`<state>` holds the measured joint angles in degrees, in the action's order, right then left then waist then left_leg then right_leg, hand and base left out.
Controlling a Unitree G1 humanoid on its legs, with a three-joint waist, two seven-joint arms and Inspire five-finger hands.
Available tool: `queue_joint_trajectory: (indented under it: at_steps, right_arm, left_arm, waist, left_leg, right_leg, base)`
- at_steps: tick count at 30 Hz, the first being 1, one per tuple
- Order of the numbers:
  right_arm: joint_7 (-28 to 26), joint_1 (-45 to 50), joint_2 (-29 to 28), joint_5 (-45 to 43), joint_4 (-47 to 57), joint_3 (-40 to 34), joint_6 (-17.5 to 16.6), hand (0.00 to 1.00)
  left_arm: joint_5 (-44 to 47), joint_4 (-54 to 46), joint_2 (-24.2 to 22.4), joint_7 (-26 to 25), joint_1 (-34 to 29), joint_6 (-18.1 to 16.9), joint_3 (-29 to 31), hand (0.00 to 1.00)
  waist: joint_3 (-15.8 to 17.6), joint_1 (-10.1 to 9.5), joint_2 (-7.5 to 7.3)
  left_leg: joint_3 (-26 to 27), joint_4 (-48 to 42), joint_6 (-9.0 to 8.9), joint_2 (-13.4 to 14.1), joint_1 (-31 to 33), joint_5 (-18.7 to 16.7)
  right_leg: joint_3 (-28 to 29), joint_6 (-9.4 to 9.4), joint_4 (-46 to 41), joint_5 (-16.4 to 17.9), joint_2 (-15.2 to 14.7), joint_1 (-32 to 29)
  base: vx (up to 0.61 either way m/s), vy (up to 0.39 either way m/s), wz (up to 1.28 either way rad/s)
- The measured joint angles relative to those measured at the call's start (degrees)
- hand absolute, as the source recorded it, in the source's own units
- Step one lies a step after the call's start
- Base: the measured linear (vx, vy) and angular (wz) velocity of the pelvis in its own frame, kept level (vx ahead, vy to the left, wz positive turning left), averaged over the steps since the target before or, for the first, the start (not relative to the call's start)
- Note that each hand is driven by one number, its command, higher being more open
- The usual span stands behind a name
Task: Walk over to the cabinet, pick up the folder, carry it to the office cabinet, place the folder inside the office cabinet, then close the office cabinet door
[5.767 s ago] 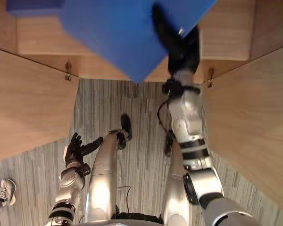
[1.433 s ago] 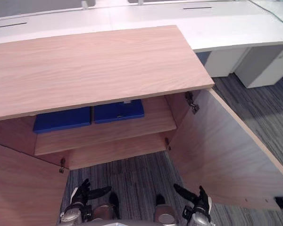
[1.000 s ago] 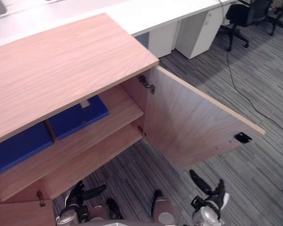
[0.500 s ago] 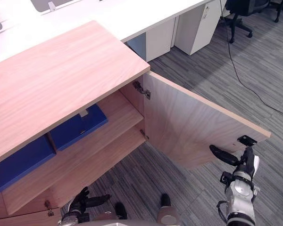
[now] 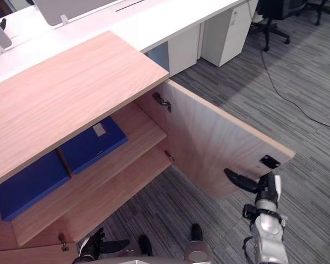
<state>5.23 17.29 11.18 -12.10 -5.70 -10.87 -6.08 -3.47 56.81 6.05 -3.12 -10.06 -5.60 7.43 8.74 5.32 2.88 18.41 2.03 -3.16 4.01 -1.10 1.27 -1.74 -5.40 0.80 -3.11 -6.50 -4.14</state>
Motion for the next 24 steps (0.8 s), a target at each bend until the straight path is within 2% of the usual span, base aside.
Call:
queue_joint_trajectory:
  at_steps: [4,10,14,18,20,21,22,24]
  right_arm:
    - [-4.19,7.75,-3.17,-0.11,5.87,6.09,-0.92,1.00]
    - [-10.54,16.05,-4.36,0.79,13.89,17.21,-0.15,1.00]
    - [-12.90,16.66,-1.89,1.07,21.60,21.69,-0.19,1.00]
    - [-14.01,13.82,1.59,2.89,22.87,25.34,-0.39,1.00]
    - [-14.05,12.49,3.61,4.43,22.51,27.54,-0.39,1.00]
    - [-14.33,11.11,5.20,5.54,22.09,29.15,-0.41,1.00]
    - [-13.53,10.22,5.91,5.72,21.48,30.58,-0.71,1.00]
    - [-12.08,8.90,5.75,6.93,19.70,31.64,-2.10,1.00]
  left_arm:
    - [-1.03,0.41,0.53,0.01,0.10,0.27,0.00,1.00]
    - [-1.08,1.83,2.89,0.54,3.55,0.50,-0.42,1.00]
    - [-1.11,1.76,3.60,0.59,5.61,0.46,-2.90,1.00]
    - [-1.13,1.31,3.48,0.90,6.67,-0.21,-4.91,1.00]
    - [-1.08,1.31,3.45,0.90,6.72,-0.39,-5.02,1.00]
    - [-1.06,1.31,3.46,0.86,6.79,-0.39,-4.99,1.00]
    - [-1.05,1.31,3.61,0.58,6.97,-0.42,-4.92,1.00]
    - [-0.95,1.37,4.03,0.33,7.00,-0.32,-4.30,1.00]
  waist:
    - [0.05,0.39,-0.83]
    - [0.75,0.27,-4.64]
    - [1.76,0.28,-6.21]
    - [2.31,-0.02,-7.70]
    - [2.37,-0.10,-7.81]
    - [2.37,-0.79,-7.81]
    - [2.35,-1.50,-7.84]
    - [2.33,-1.52,-7.92]
  left_leg:
    - [2.81,0.10,-0.32,0.43,-1.39,-0.33]
    - [7.72,-0.55,-1.15,0.95,-2.44,-1.40]
    - [9.13,-3.42,-0.20,0.89,-2.44,-2.73]
    - [7.28,-6.29,-0.07,0.80,-1.42,-4.36]
    - [4.75,-6.52,0.48,0.26,-0.71,-4.66]
    - [2.40,-6.42,0.58,-0.45,-0.07,-4.70]
    - [0.65,-6.07,0.78,-0.87,0.61,-4.34]
    - [-1.84,-4.74,0.97,-1.35,1.58,-3.04]
  right_leg:
    - [2.91,0.01,0.46,-1.76,0.78,-0.05]
    - [7.95,0.21,-1.53,-2.16,2.00,-2.26]
    - [9.67,-0.13,-3.57,-2.06,1.79,-2.87]
    - [8.32,-0.76,-5.26,-1.04,0.56,-2.45]
    - [6.31,-1.11,-5.98,0.03,-0.36,-2.05]
    - [5.34,-1.00,-6.03,0.89,-0.87,-1.96]
    - [4.08,-1.01,-5.90,0.94,-1.24,-1.88]
    - [1.98,-1.05,-5.56,0.98,-1.62,-1.88]
  base:
    - [-0.03,-0.009,-0.43]
    - [-0.03,-0.007,-0.40]
    - [-0.03,0.018,-0.26]
    - [-0.06,0.029,0.22]
    - [-0.06,0.018,0.56]
    - [-0.07,0.024,0.53]
    - [-0.06,0.020,0.52]
    - [-0.04,-0.002,0.50]
